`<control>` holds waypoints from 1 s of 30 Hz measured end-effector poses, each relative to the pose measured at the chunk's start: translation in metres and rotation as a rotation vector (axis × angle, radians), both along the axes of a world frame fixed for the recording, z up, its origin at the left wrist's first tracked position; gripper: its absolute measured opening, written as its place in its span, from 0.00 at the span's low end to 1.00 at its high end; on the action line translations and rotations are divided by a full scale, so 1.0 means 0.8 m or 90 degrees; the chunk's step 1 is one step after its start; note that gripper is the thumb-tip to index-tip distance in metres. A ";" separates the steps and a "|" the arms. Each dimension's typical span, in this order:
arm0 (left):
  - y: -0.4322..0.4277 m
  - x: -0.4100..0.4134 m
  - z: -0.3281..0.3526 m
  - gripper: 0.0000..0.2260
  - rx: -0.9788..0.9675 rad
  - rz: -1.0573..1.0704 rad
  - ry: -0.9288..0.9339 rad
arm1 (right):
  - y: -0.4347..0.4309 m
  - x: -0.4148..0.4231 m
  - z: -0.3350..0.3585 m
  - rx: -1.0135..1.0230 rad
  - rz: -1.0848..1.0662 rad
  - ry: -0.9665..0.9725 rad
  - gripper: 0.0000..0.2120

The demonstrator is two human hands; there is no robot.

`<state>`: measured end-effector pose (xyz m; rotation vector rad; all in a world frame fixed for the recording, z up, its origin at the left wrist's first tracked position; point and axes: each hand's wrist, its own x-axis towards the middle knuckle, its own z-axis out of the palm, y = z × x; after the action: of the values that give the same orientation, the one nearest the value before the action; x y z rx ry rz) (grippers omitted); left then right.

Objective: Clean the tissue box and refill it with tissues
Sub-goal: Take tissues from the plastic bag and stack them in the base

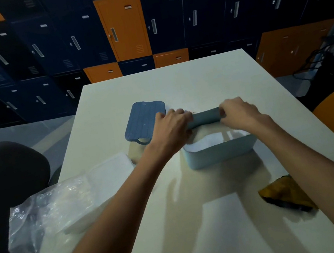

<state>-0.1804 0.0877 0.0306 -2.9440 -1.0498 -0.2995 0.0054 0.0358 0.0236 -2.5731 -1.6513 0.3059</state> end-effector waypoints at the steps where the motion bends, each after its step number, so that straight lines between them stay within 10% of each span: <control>1: 0.002 -0.014 0.005 0.12 -0.004 -0.002 -0.056 | 0.001 -0.009 0.009 0.070 0.002 -0.003 0.09; 9: 0.028 -0.172 0.010 0.14 -0.085 0.178 -0.197 | 0.014 -0.132 0.055 0.435 0.132 0.151 0.07; 20: 0.019 -0.308 -0.078 0.52 -0.278 0.262 0.089 | 0.018 -0.279 -0.055 0.110 0.074 0.315 0.09; 30: 0.005 -0.311 -0.119 0.52 -0.208 0.252 0.006 | 0.006 -0.327 -0.070 0.137 0.029 0.287 0.09</control>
<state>-0.4295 0.0916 -0.0649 -2.8903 -1.7920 -0.1155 -0.2562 0.0408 -0.0321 -2.1149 -1.4844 0.6194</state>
